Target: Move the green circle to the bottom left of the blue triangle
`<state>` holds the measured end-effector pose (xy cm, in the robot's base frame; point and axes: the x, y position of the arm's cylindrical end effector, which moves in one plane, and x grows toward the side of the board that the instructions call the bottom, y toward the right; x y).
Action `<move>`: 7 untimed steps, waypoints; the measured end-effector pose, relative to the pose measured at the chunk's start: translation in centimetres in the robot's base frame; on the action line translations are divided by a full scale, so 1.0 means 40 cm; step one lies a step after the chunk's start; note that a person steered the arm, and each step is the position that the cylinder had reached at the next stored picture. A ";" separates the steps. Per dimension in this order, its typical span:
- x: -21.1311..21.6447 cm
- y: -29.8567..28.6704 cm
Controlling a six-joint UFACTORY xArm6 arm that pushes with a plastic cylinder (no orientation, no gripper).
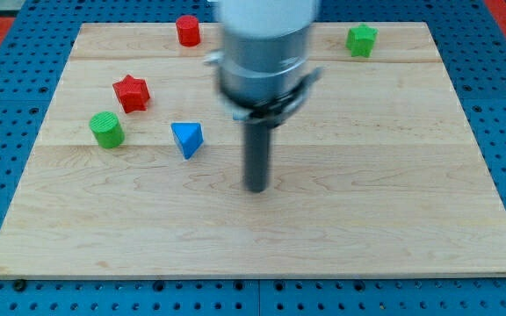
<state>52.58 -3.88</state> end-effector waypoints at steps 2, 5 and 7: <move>-0.107 -0.296; -0.169 -0.038; -0.239 -0.204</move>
<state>43.01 -12.05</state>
